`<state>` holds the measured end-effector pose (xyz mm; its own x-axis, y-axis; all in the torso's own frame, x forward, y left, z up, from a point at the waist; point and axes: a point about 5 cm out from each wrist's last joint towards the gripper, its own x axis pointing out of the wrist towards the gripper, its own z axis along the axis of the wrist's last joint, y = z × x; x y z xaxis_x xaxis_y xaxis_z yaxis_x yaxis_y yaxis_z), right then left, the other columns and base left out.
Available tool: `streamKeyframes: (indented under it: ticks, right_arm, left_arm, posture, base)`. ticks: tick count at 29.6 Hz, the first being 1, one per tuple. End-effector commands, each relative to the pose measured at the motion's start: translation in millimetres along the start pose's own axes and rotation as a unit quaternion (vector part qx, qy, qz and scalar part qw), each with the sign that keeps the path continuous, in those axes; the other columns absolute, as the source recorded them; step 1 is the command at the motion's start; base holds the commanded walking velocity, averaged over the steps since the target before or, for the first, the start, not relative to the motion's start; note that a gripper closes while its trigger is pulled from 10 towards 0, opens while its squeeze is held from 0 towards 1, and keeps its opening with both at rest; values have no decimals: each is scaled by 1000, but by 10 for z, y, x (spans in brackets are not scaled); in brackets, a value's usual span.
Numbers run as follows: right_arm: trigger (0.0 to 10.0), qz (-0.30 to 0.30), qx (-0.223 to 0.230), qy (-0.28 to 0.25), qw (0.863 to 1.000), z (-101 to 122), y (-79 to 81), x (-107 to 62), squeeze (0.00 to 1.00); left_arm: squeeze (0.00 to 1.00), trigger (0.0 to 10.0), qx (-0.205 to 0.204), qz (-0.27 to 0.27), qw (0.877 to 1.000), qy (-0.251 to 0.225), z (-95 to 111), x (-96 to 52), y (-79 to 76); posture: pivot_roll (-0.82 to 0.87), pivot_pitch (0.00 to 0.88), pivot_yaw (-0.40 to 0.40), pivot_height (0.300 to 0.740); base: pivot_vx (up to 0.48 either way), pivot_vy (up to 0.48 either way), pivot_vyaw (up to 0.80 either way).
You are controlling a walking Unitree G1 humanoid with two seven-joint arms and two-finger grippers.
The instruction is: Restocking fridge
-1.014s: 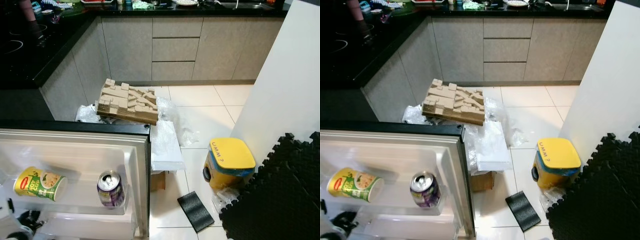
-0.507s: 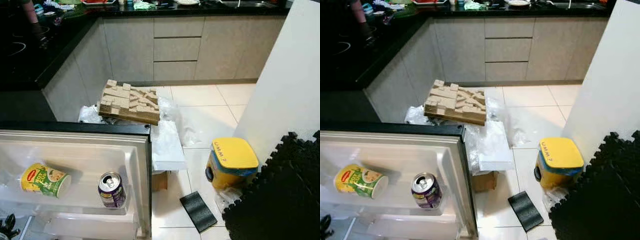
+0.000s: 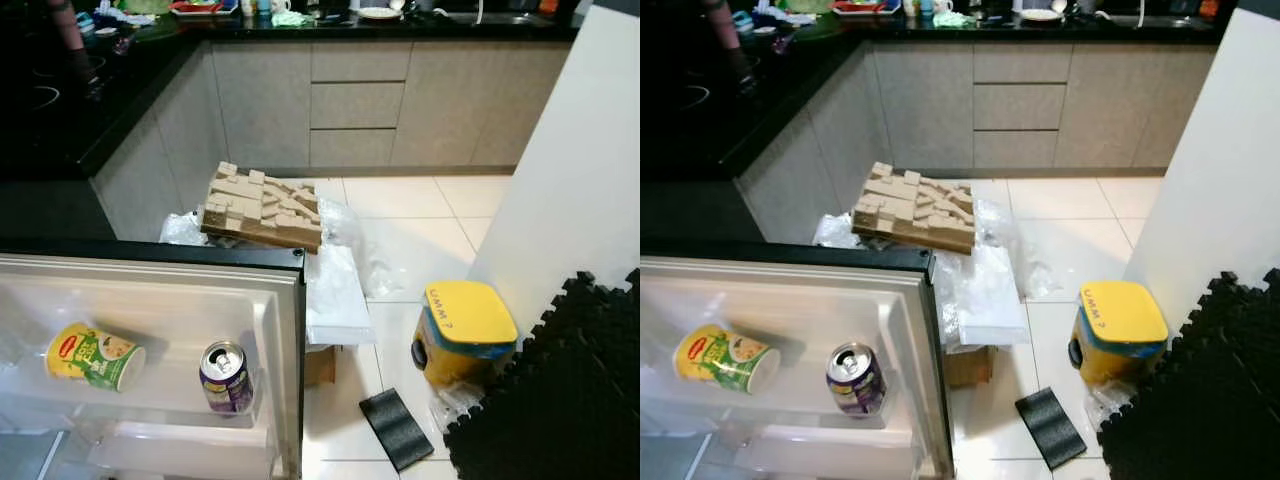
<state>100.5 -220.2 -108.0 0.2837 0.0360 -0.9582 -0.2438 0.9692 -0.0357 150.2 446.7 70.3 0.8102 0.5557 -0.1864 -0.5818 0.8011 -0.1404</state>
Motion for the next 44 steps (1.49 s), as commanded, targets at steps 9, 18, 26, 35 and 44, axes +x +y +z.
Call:
streamKeyframes:
  ticks: [9, 18, 26, 35, 44]
  right_arm:
    - [10000, -1, 4, 3, 1000, -7, -14, -3, 0]
    - [10000, -1, 5, 4, 1000, -16, -8, -3, 0]
    - [10000, 0, 7, 2, 1000, -9, 2, 0, 0]
    - [10000, -1, 11, 5, 1000, -43, 2, -3, 0]
    - [10000, 1, 10, 7, 1000, -54, 4, -5, 0]
  left_arm:
    - [0, 10000, 43, -275, 959, -44, 437, 183, -524]
    - [1000, 10000, 87, -462, 883, 6, 507, 143, -908]
    - [1000, 10000, 139, -512, 846, 51, 769, 202, -1009]
    - [1000, 10000, 208, -450, 860, 120, 916, 310, -855]
    - [1000, 10000, 263, -373, 867, 200, 852, 339, -666]
  posture:
    - [-40, 0, 22, 740]
    - [-40, 0, 22, 740]
    - [-46, 0, 29, 740]
    - [-55, 0, 38, 740]
    - [-56, 0, 35, 740]
  base:
    - [0, 0, 0]
    - [0, 0, 0]
    - [0, 0, 0]
    - [0, 0, 0]
    - [0, 0, 0]
